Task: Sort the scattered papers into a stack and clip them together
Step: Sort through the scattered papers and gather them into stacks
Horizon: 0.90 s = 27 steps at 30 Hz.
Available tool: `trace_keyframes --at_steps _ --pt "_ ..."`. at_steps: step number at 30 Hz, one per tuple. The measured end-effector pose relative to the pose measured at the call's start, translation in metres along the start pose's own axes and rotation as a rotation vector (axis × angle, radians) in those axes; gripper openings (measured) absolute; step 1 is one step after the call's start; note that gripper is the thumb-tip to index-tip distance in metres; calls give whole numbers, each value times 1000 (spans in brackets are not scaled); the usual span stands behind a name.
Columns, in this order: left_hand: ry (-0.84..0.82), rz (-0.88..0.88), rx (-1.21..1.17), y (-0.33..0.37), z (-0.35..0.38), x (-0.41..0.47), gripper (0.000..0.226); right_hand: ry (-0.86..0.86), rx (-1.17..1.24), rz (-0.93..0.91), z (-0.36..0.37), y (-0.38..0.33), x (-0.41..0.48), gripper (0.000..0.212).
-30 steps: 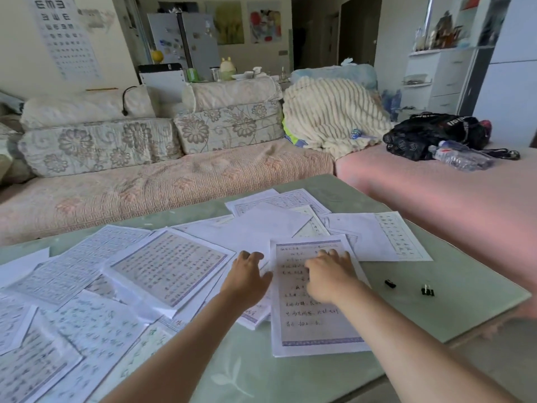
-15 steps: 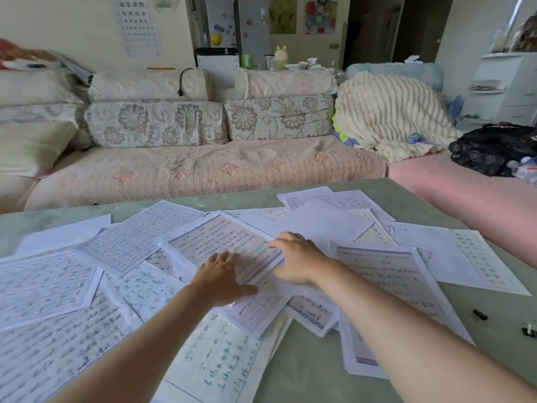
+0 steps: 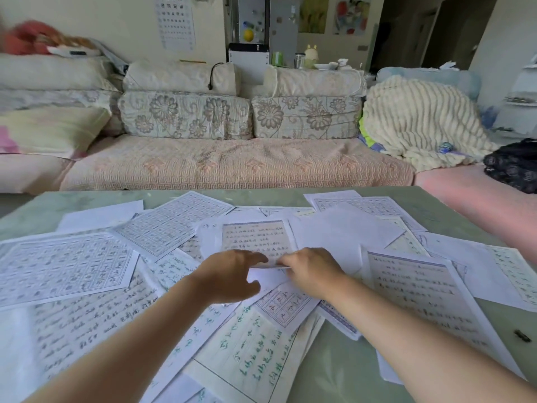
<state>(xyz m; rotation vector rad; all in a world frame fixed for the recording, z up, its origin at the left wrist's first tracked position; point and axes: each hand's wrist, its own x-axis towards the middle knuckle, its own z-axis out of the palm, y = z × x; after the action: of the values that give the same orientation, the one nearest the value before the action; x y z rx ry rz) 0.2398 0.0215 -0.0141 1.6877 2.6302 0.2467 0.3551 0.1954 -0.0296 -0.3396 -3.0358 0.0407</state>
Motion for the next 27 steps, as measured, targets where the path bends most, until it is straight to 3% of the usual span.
trace_keyframes --at_steps 4,12,15,19,22,27 --pt "43 -16 49 -8 -3 -13 42 7 219 8 -1 -18 3 39" --pt "3 -346 -151 -61 -6 -46 37 -232 198 50 9 -13 7 90" --pt "10 -371 -262 -62 -1 -45 37 -208 54 -31 18 -13 13 76" --pt "-28 -332 -249 -55 4 -41 39 -7 -270 -247 25 -24 16 60" --pt "-70 -281 -236 -51 4 -39 42 97 -384 -385 32 -31 18 8" --pt "-114 -196 -197 -44 -1 -43 71 374 -284 -344 36 -42 20 30"
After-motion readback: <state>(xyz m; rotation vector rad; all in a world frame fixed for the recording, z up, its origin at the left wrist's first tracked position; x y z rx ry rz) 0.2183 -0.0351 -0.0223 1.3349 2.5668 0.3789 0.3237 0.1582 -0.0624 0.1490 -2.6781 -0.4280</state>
